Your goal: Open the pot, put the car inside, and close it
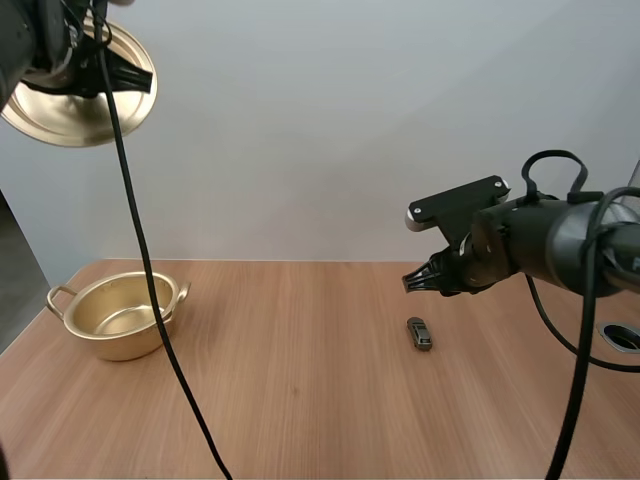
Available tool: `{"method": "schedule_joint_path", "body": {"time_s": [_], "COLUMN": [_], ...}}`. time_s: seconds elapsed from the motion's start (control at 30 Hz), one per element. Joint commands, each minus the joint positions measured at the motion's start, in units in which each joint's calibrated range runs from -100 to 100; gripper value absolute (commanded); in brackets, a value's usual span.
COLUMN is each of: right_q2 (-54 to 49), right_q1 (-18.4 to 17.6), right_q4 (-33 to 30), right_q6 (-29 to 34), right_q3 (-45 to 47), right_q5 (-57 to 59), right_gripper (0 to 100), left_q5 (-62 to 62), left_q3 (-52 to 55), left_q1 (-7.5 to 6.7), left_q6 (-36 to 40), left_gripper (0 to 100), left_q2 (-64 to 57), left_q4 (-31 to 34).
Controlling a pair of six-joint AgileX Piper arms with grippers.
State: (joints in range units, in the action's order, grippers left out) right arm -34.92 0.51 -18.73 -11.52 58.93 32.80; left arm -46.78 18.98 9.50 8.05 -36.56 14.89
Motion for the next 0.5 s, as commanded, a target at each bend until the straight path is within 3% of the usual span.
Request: {"method": "schedule_joint_path", "body": {"time_s": [0.0, 0.3, 0.47], "right_q2": [17.5, 22.3, 22.4], "right_q1": [0.0, -0.1, -0.1], "right_q4": [0.0, 2.1, 8.6], "right_q6": [-0.1, -1.0, -6.3], "right_q3": [-0.7, -5.5, -5.6], "right_q5": [-1.8, -3.4, -4.2], "right_gripper": [64, 65, 78], "left_q5": [0.2, -1.6, -2.1], "left_q3": [0.0, 0.0, 0.0], "left_q1": [0.00, 0.00, 0.00], "left_q6": [0.0, -1.7, -2.2], "left_gripper": [0, 0, 0], "left_q2": [-3.0, -5.7, -5.7], "left_q4": [-0.1, -1.5, -2.2]}}
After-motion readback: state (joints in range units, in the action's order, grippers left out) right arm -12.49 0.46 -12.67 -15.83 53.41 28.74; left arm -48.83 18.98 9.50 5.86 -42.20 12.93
